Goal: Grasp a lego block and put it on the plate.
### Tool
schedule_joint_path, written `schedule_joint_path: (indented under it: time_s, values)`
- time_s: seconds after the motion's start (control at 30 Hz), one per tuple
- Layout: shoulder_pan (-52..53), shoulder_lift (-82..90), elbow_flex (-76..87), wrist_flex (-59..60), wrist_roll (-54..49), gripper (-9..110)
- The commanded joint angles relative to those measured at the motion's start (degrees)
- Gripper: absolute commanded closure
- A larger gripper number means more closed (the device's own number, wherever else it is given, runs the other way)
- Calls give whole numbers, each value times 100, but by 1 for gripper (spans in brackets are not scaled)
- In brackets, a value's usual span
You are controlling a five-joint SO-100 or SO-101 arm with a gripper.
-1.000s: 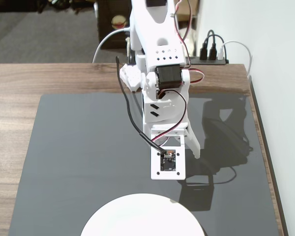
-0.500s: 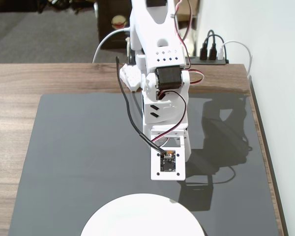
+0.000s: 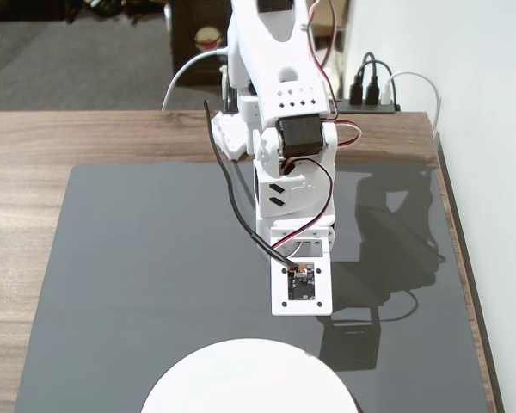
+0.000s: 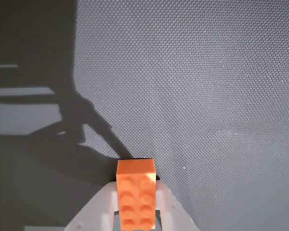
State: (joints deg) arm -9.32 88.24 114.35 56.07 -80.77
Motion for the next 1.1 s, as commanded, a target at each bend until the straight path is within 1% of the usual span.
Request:
schedule_joint_path:
  time_s: [0.0, 0.3, 0.57, 0.77, 1.07]
  values:
    - [26, 18, 9, -70, 44, 96]
    - [18, 158, 9, -44, 53, 96]
    - [18, 650, -176, 387, 53, 96]
    - [35, 993, -519, 888, 53, 96]
    - [193, 1301, -1529, 1811, 18, 96]
